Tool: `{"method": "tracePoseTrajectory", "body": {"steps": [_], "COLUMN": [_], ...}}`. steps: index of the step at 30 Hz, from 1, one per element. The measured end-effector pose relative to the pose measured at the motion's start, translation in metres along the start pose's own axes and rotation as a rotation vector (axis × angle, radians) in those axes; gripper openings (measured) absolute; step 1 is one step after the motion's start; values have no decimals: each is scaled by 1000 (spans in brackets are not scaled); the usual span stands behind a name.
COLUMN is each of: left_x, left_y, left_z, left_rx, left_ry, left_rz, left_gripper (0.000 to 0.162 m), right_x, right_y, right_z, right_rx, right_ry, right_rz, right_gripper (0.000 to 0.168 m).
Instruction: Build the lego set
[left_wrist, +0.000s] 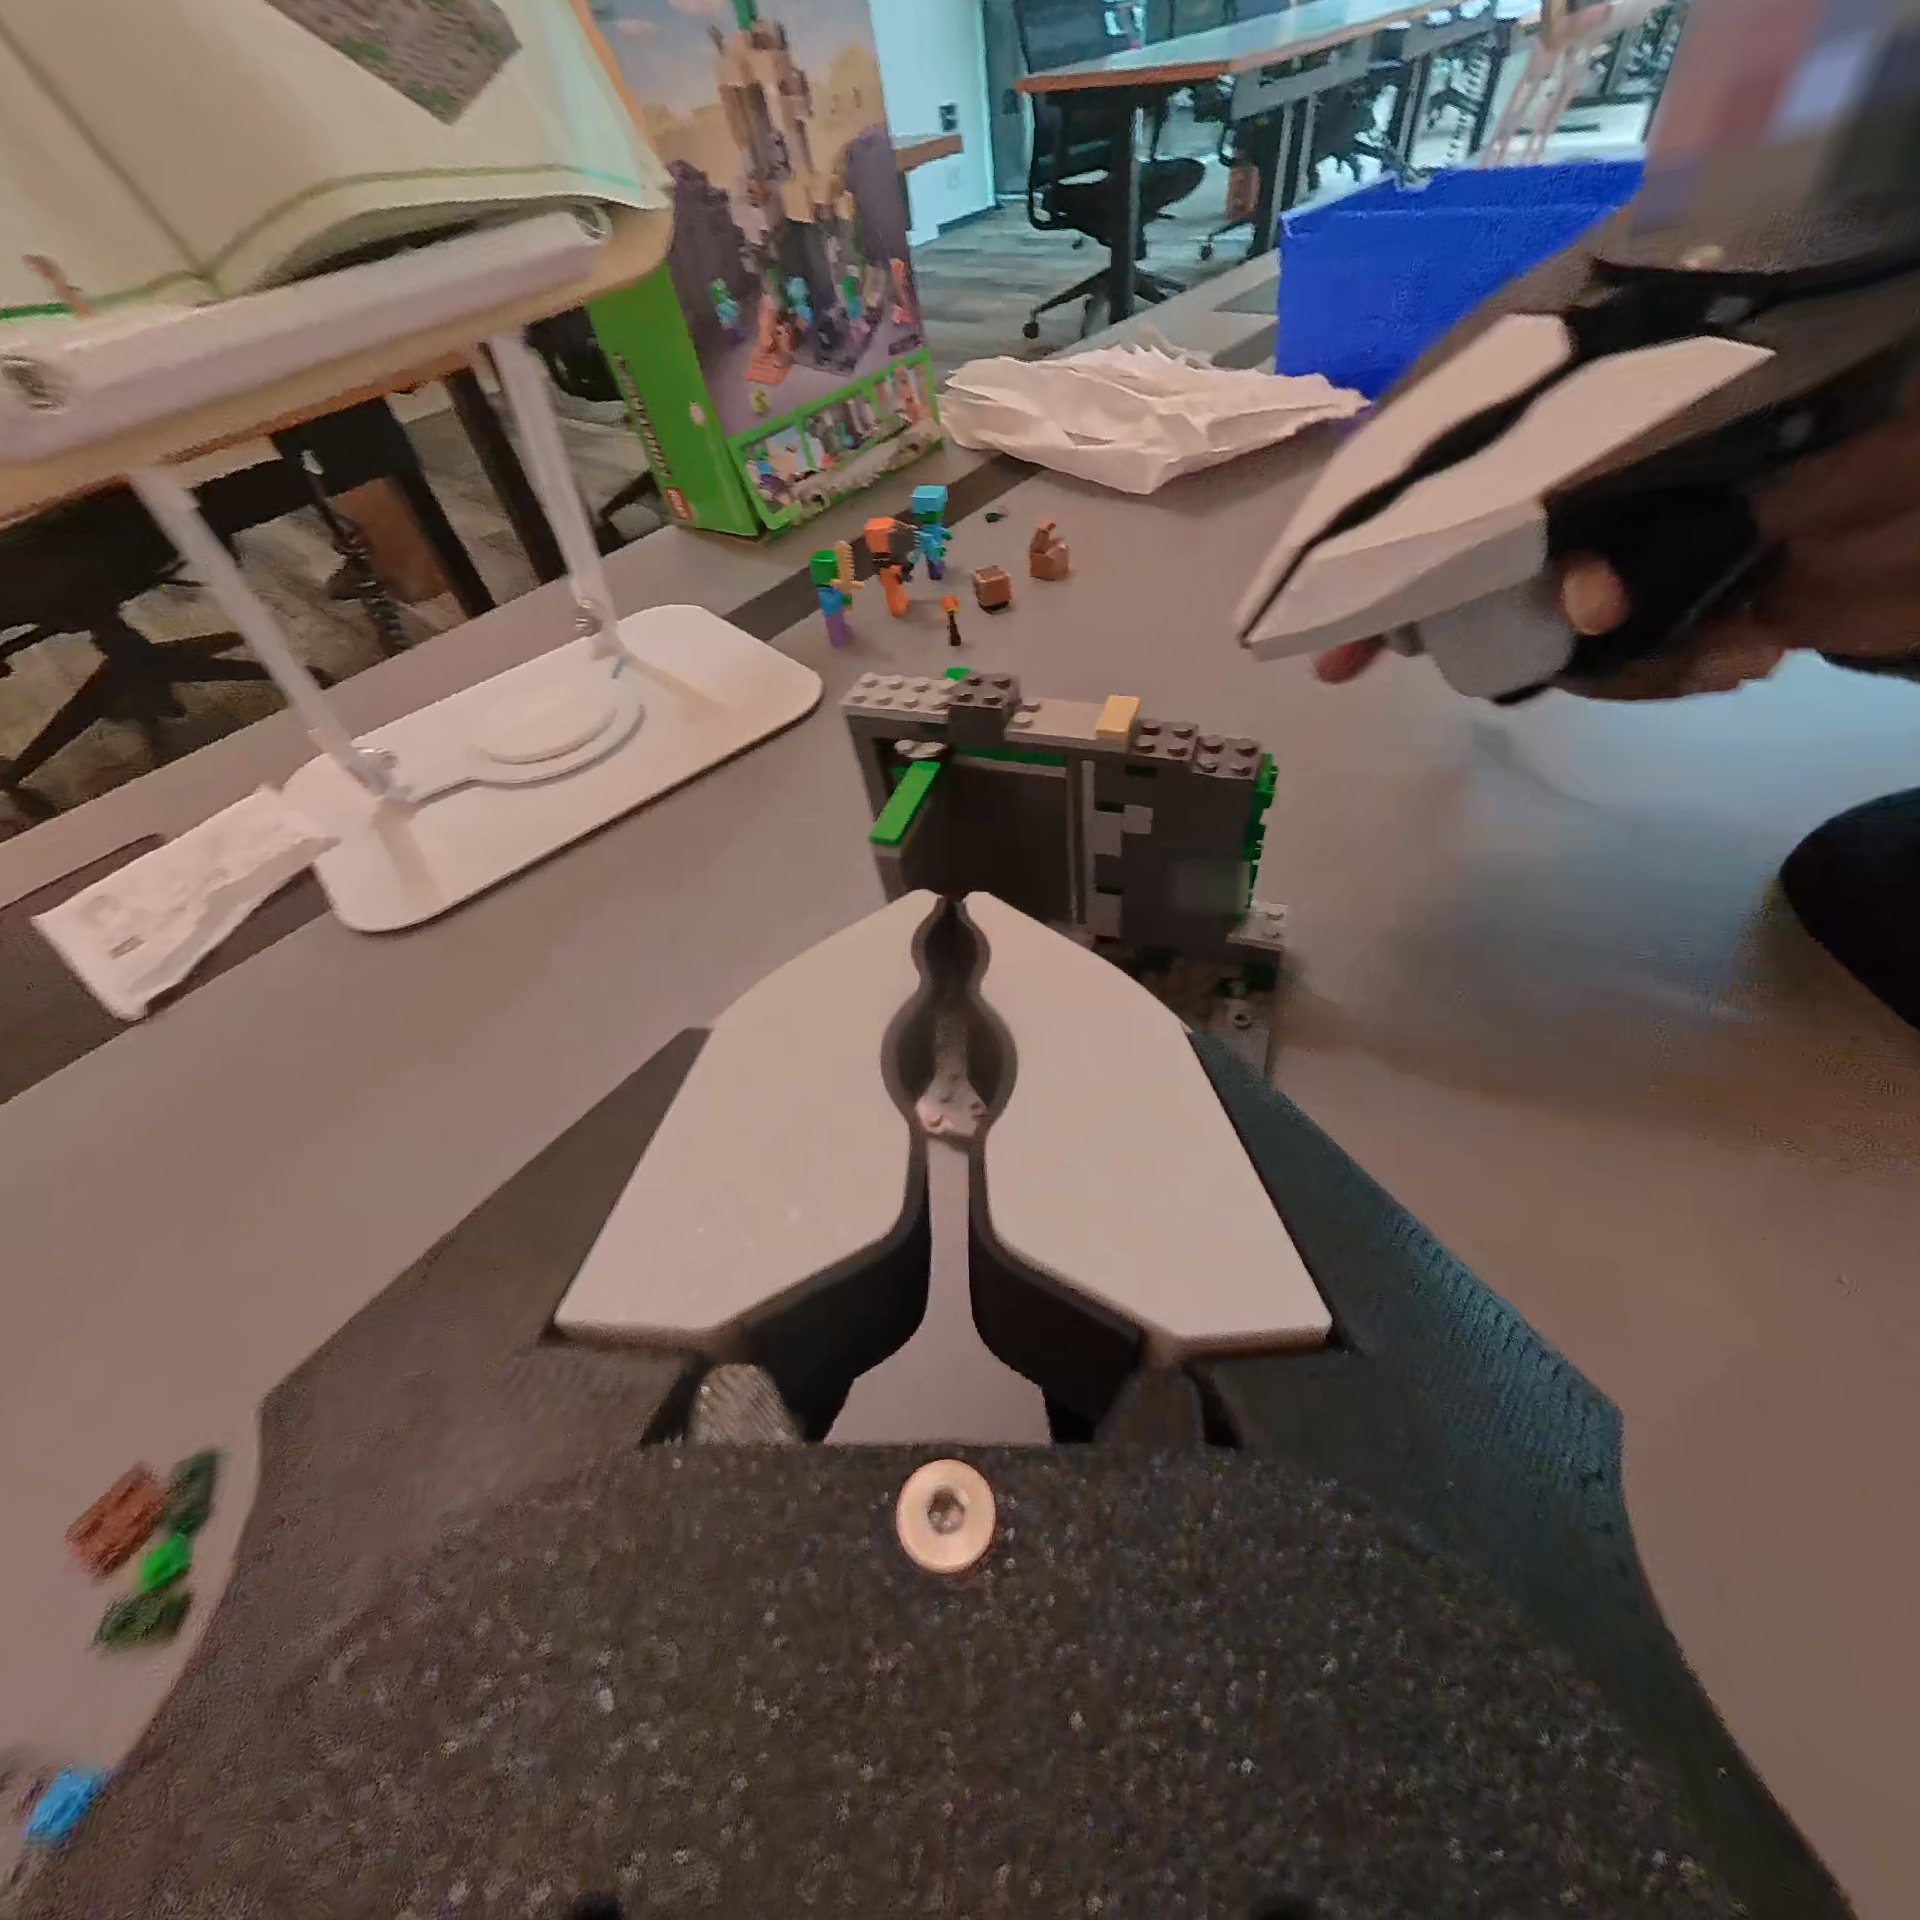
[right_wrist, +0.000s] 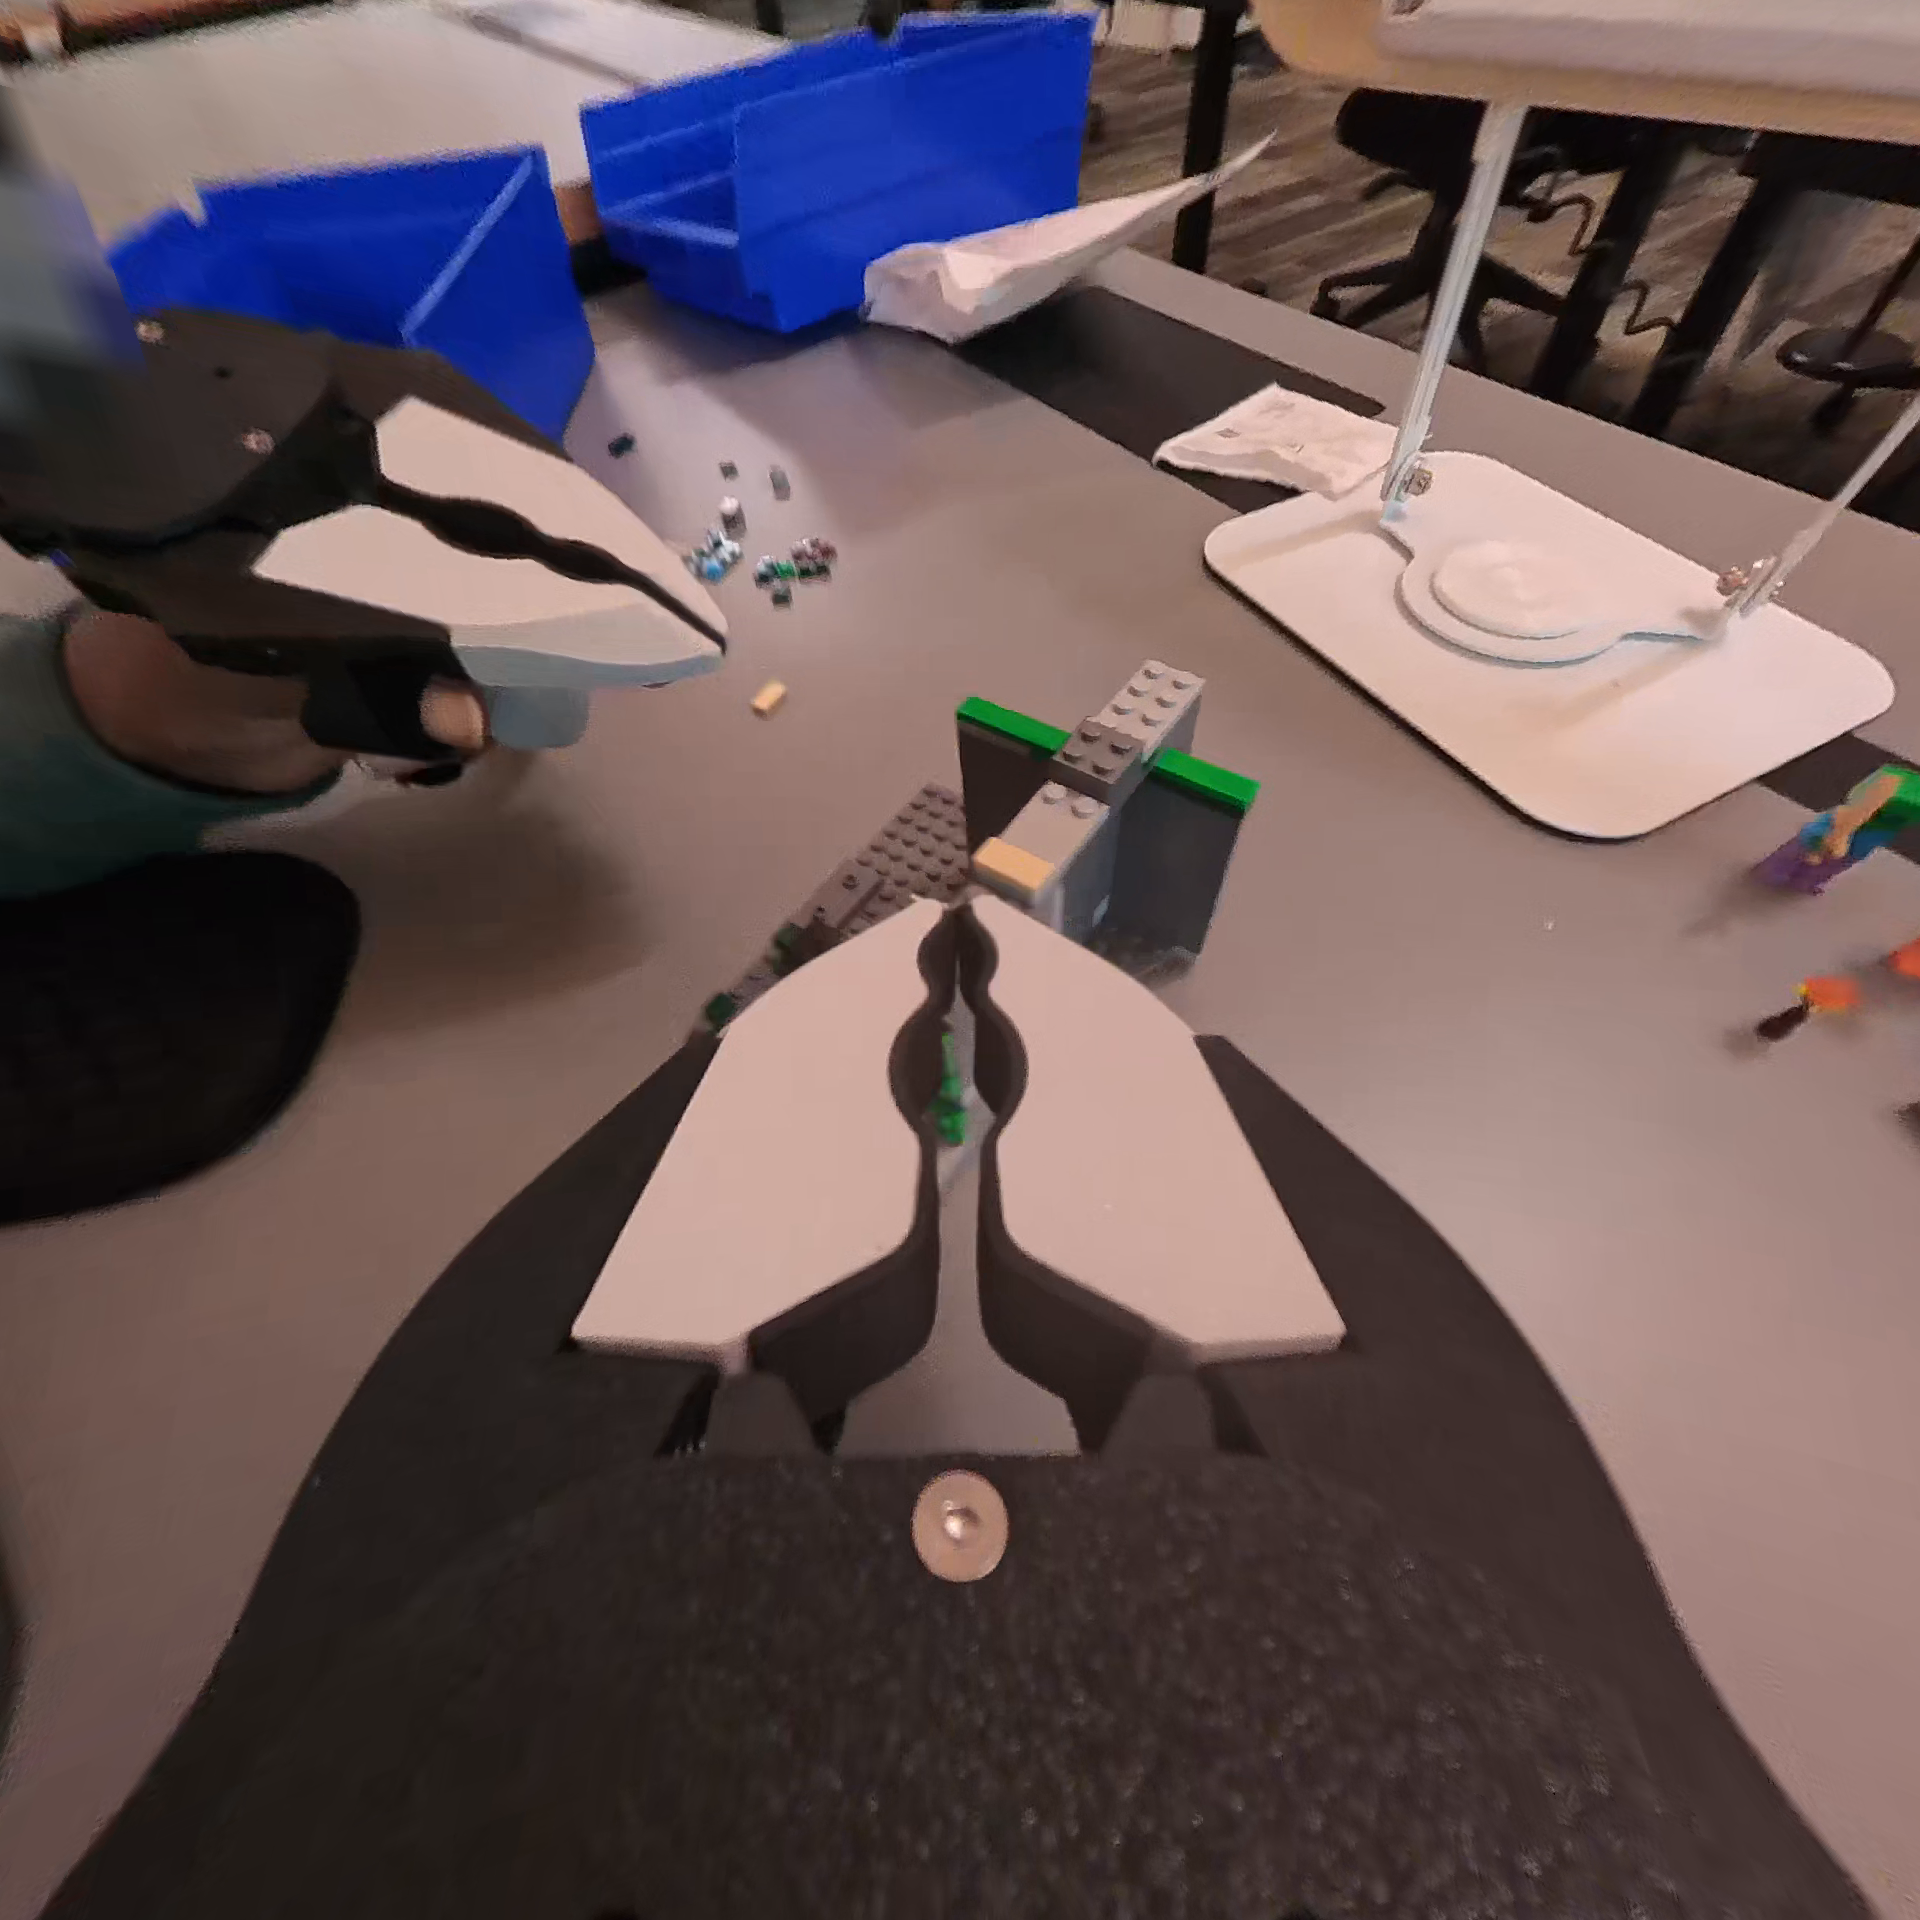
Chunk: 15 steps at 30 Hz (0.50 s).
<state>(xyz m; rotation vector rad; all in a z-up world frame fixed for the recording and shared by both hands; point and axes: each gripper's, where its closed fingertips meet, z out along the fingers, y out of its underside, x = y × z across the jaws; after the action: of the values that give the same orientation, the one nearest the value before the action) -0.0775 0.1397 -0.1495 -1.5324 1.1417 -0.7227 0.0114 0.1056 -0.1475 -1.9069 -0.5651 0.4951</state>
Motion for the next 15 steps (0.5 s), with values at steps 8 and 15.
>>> {"method": "tracePoseTrajectory", "body": {"steps": [8, 15], "left_x": [-47, -87], "left_y": [25, 47], "left_z": [-67, -139], "left_rx": [-16, -16], "left_ry": [-181, -406], "left_rz": [-125, -242], "left_gripper": [0, 12], "right_x": [-15, 3], "right_y": [18, 35], "right_z": [-4, 0], "right_rx": [6, -31], "right_ry": [-10, 76], "right_rz": [-3, -30], "right_gripper": [0, 11]}}
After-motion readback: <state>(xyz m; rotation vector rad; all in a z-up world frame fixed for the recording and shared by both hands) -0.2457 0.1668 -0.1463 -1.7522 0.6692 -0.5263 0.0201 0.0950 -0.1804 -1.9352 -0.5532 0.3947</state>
